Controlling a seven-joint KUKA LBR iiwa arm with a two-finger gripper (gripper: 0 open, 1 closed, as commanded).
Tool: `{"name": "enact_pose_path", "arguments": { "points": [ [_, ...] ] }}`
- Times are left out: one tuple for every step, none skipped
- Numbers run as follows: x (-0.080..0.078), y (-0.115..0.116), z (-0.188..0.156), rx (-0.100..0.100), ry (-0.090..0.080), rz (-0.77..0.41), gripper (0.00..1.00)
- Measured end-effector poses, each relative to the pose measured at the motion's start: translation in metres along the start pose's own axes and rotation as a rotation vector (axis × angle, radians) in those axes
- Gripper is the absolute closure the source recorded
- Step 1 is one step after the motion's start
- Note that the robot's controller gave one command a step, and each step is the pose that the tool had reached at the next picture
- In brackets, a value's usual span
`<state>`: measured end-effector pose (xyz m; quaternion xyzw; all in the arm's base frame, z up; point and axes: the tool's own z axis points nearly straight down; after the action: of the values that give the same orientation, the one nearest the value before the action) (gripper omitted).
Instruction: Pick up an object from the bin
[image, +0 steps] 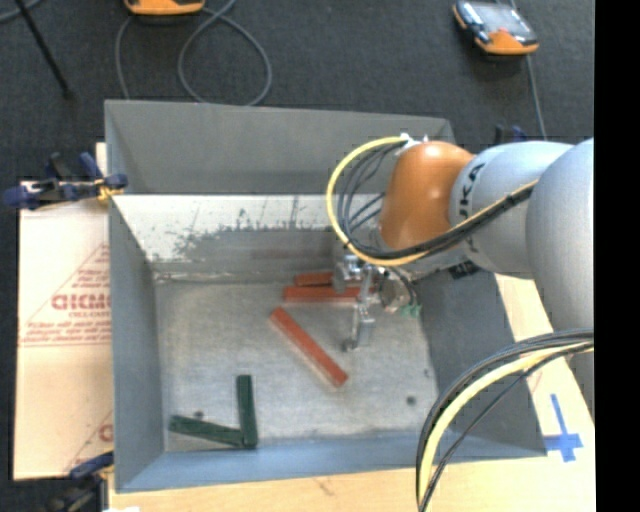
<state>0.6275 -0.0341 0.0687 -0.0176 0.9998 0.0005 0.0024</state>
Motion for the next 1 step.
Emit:
{"name": "enact_pose_path", "arguments": {
  "points": [
    [-0.0236,-0.0096,-0.0024,-0.002,0.013,0.141,0.00]
  ]
}}
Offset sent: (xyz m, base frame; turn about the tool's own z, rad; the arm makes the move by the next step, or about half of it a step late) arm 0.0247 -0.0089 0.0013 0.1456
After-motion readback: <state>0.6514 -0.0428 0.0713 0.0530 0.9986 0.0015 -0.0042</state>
